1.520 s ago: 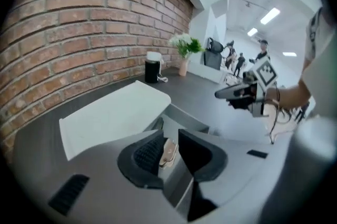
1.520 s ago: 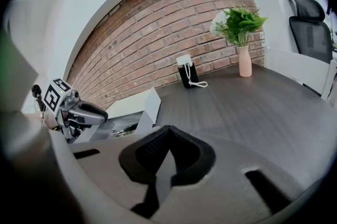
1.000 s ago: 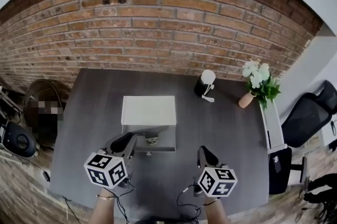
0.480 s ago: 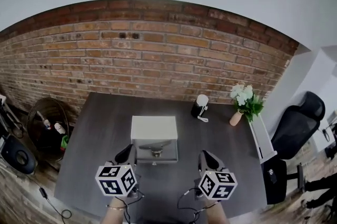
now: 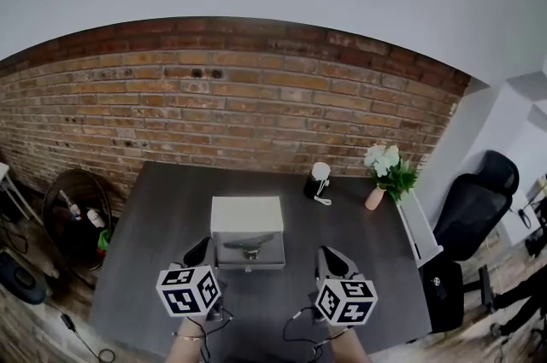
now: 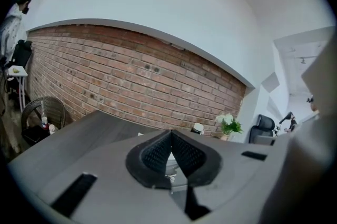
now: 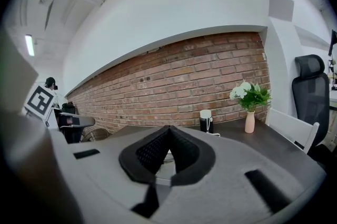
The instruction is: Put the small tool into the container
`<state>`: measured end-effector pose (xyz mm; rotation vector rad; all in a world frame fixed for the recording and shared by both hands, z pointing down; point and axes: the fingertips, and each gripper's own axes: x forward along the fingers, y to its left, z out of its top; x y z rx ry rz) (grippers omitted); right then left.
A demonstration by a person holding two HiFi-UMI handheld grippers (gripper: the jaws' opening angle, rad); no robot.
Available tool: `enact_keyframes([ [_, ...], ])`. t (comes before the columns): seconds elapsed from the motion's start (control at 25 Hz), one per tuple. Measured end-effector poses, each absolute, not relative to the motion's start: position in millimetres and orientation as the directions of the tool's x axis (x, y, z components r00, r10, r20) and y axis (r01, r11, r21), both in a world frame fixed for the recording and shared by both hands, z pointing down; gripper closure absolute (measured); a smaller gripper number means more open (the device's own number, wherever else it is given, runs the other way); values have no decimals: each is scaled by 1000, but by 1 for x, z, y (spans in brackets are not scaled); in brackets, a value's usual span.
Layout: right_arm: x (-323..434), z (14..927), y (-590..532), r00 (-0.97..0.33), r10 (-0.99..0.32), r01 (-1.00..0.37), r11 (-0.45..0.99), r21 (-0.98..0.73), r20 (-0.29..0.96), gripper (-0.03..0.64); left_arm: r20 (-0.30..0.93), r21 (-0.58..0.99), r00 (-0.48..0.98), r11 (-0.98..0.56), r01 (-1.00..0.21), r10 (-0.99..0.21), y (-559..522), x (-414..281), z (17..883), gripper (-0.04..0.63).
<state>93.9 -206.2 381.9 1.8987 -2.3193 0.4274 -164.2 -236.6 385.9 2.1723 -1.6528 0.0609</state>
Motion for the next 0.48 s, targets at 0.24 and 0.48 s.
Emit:
enact_keyframes([
  [0.24,97,379,-205,-207,-941,-976,180,-125,266,617,283,289,294,-211,-934,-913,-236,-158,388,591],
  [0.48,103,380,-207,-200,-941,-977,173,-121,271,617,289,294,285,-198,-935,-914,-236,-154,394,591],
])
